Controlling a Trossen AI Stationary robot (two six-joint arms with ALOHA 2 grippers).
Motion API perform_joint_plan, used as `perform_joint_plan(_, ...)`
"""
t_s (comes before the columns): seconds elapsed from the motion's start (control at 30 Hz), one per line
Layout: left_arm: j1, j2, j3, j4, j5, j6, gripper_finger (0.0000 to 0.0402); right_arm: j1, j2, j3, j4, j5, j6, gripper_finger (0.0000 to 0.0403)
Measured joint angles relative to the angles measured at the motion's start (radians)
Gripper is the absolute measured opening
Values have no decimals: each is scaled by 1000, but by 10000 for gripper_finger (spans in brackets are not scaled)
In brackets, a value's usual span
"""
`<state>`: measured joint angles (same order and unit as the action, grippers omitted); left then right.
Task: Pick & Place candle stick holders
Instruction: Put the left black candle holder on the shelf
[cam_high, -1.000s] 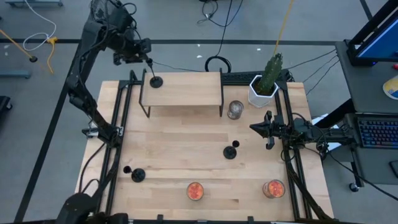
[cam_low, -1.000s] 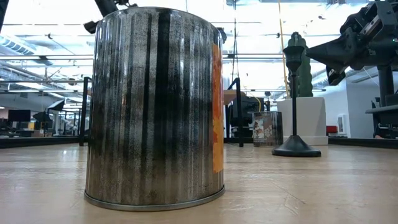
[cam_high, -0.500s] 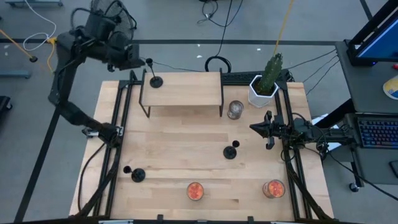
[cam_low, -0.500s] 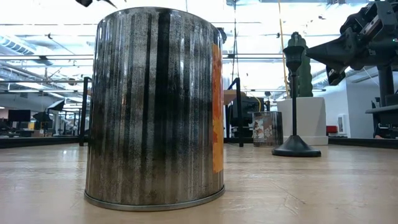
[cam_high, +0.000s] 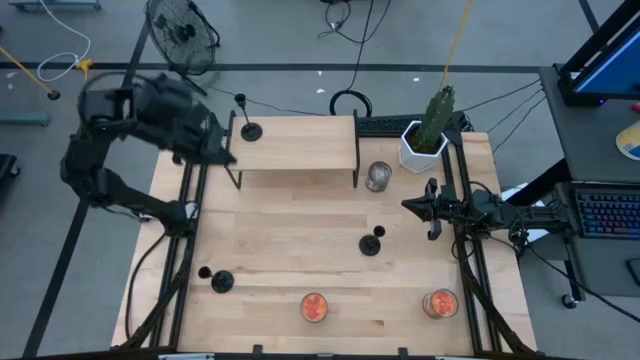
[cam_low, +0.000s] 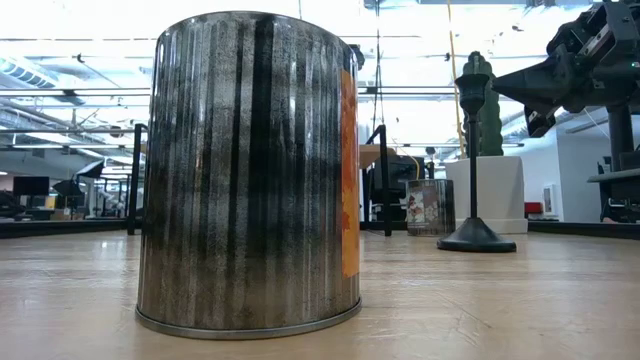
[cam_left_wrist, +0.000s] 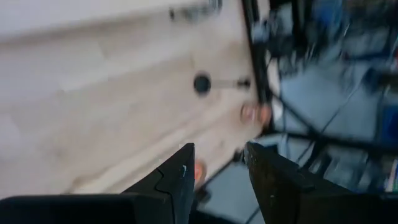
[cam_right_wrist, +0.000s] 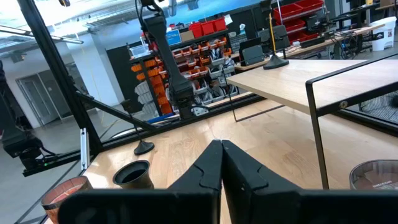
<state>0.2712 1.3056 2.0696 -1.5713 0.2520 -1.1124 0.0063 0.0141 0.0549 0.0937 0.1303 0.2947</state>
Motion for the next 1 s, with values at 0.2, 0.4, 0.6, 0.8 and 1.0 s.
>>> perform_joint_plan(0.2, -211, 0, -107, 1, 29, -50, 149, 0, 0, 0, 0, 0, 0, 0)
perform_joint_plan(0.4, -423, -9, -231, 1, 109, -121, 149, 0, 0, 0, 0, 0, 0, 0)
perform_joint_plan(0.6, -644, -39, -396, 1, 134, -180, 149, 0, 0, 0, 0, 0, 0, 0)
perform_joint_plan(0.8, -835, -97, -533, 1, 133, -316, 149, 0, 0, 0, 0, 0, 0, 0)
perform_joint_plan(1.0, -987, -160, -620, 0, -35, -484, 149, 0, 0, 0, 0, 0, 33, 0)
